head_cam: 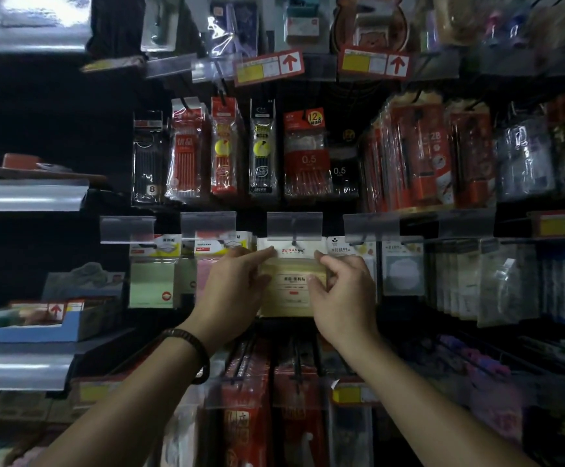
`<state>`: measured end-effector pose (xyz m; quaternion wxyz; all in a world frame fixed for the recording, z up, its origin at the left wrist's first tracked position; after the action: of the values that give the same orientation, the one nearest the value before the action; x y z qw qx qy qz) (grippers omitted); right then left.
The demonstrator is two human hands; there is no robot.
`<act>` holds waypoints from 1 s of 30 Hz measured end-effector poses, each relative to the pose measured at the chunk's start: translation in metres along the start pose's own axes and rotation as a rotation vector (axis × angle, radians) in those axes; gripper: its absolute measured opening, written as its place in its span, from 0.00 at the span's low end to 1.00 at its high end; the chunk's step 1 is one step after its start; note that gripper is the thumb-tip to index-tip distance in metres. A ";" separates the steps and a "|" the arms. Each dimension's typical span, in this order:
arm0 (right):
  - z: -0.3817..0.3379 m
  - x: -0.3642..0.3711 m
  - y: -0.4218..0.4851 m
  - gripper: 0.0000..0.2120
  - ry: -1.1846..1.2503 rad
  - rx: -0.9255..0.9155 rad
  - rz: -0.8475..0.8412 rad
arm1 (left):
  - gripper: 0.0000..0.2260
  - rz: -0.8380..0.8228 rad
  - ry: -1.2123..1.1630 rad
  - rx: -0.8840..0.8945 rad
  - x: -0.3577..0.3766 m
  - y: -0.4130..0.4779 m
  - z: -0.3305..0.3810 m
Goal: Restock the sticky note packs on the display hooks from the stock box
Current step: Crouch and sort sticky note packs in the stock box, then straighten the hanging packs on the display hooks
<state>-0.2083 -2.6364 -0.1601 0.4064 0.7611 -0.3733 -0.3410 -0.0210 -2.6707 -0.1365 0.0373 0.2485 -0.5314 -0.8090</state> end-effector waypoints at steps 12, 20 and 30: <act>0.006 -0.033 -0.049 0.29 -0.200 -0.098 -0.123 | 0.26 -0.045 0.097 -0.082 0.001 -0.054 0.023; 0.076 -0.077 -0.205 0.02 -0.009 -0.148 -0.078 | 0.10 -0.123 -0.117 0.043 0.041 -0.229 0.043; 0.285 -0.062 -0.509 0.09 -0.113 0.637 -0.609 | 0.08 -0.835 -0.227 -0.553 0.188 -0.521 -0.057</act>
<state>-0.3248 -2.4885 -0.7158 0.0116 0.9037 -0.2401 -0.3542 -0.0537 -2.5545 -0.6798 -0.2826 0.3311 -0.1536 -0.8871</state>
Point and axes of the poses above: each hand's wrist, its own y-axis towards the middle knuckle, its own x-axis out of the palm, z = x × y, the point moved 2 cm from there along y, towards the middle knuckle, and after that the axes turned 12 degrees about -y, right-handed, at the moved point
